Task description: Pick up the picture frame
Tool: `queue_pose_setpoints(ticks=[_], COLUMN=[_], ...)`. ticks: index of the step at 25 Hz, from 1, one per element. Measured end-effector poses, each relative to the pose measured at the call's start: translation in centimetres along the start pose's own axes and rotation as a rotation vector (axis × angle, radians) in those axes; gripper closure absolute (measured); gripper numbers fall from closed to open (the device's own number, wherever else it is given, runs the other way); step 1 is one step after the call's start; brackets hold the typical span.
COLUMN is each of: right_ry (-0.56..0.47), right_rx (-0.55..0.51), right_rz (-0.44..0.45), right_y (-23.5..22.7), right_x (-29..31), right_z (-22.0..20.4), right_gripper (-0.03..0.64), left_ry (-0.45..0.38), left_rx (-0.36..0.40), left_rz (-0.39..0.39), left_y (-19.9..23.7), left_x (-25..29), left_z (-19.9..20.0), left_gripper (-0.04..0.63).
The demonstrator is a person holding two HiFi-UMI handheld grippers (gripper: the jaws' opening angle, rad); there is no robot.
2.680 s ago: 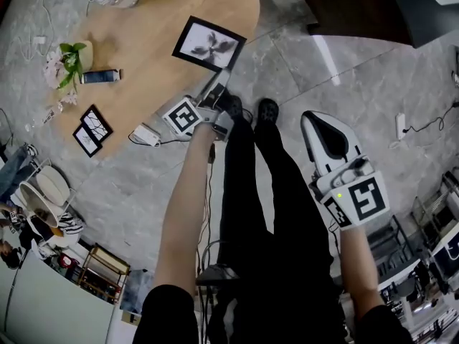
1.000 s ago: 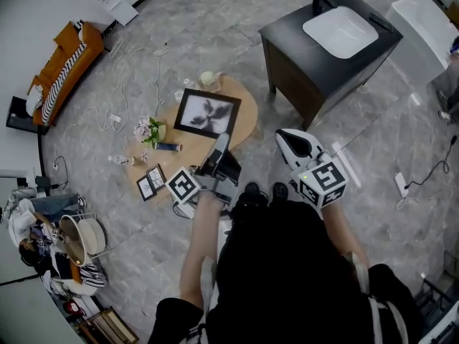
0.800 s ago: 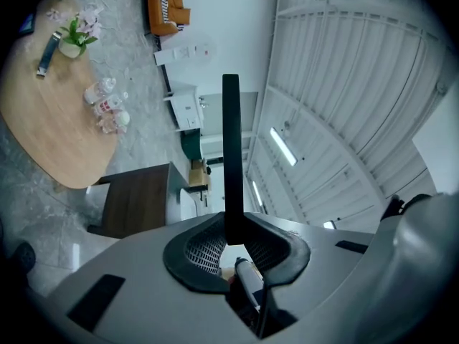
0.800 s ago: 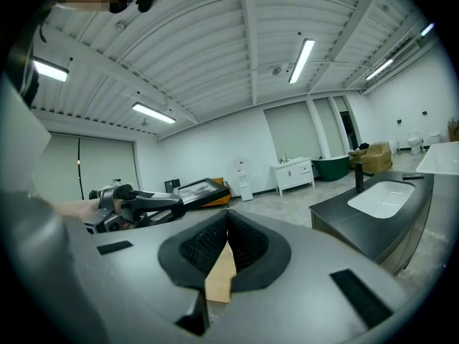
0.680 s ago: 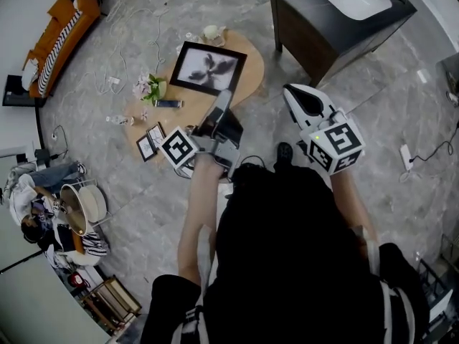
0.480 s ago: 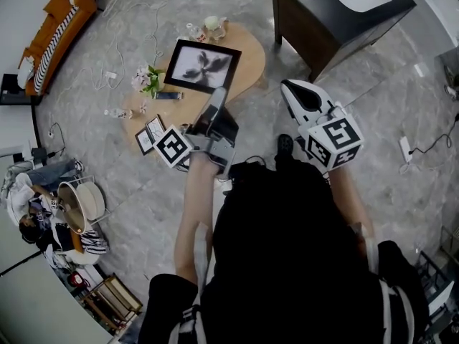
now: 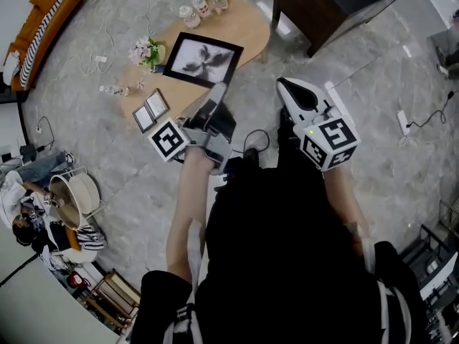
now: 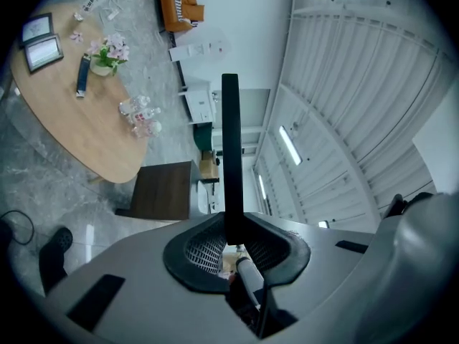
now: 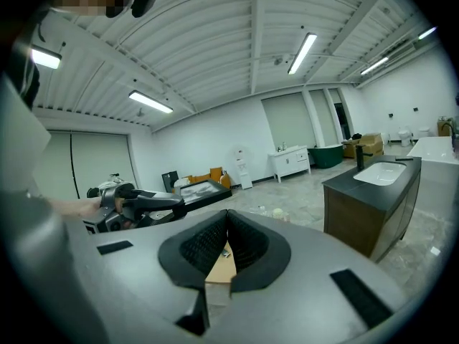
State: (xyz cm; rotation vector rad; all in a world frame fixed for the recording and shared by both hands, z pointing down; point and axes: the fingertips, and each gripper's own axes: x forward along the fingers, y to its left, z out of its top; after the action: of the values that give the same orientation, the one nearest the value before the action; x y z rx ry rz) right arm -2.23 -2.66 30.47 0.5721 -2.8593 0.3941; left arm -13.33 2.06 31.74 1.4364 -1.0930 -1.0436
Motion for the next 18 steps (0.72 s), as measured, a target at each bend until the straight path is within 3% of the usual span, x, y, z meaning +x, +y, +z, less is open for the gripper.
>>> queue_pose_setpoints(ticks=[7,18], right_ry=[0.0,-0.033], right_rx=[0.009,0.047], right_rz=[-0.077,-0.146], right_y=[8.0,9.0], right_x=[-5.1,-6.2], right_z=[-5.0,-3.7], right_gripper=[0.604,0.604], left_ry=[0.074,0.149], left_rx=[-0.035,-0.066], left_rz=[-0.044,-0.057], left_y=[0.5,-0.1], left_x=[-8.3,-9.0], left_z=[-3.8,-4.2], left_gripper=[0.522,0.522])
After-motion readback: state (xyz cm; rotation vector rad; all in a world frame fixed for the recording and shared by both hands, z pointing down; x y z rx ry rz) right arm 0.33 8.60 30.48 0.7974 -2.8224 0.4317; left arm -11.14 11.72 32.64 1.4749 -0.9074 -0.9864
